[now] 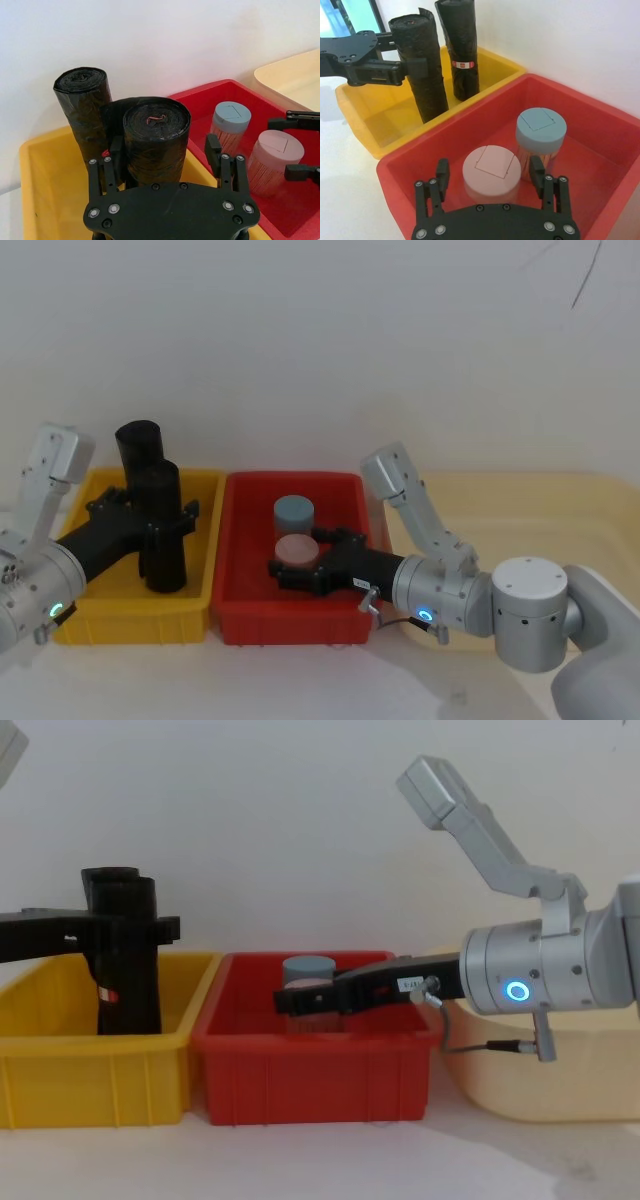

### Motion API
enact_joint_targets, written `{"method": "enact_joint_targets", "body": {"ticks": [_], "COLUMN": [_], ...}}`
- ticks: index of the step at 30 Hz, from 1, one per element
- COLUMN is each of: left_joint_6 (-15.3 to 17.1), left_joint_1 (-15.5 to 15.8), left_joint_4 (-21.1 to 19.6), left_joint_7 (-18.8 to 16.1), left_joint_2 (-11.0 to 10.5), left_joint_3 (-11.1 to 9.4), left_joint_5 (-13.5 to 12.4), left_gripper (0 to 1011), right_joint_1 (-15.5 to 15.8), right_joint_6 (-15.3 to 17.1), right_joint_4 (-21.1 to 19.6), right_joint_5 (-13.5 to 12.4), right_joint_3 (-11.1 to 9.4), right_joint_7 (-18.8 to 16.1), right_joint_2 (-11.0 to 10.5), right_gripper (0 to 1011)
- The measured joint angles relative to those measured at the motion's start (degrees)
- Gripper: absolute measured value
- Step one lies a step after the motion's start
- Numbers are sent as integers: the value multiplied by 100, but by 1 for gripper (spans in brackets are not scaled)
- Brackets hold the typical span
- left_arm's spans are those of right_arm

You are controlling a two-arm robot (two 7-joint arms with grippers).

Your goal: Pick up the garbage bag with the one hand and transfer it to the other hand.

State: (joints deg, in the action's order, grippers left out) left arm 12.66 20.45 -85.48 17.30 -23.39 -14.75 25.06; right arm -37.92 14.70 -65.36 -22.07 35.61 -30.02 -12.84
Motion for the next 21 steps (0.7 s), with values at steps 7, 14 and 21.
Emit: {"method": "enact_joint_targets", "body": {"ticks": [7, 14, 21], "left_joint_6": [0, 0, 0], "left_joint_1": [0, 0, 0], "left_joint_4": [0, 0, 0], "left_joint_7": [0, 0, 0], "left_joint_2": [0, 0, 0], "left_joint_3": [0, 0, 0], "left_joint_5": [0, 0, 0], "left_gripper": [821, 616, 536], "right_joint_1": [-3, -4, -4], "right_joint_6": [11, 14, 14], "right_joint_4": [17, 25, 30], "right_joint_5": [27, 40, 46], "right_joint_3": [7, 12, 15], "right_joint_7": [-18, -25, -29], "right_joint_2": [6, 9, 13], "right_gripper": [845, 658, 651]}}
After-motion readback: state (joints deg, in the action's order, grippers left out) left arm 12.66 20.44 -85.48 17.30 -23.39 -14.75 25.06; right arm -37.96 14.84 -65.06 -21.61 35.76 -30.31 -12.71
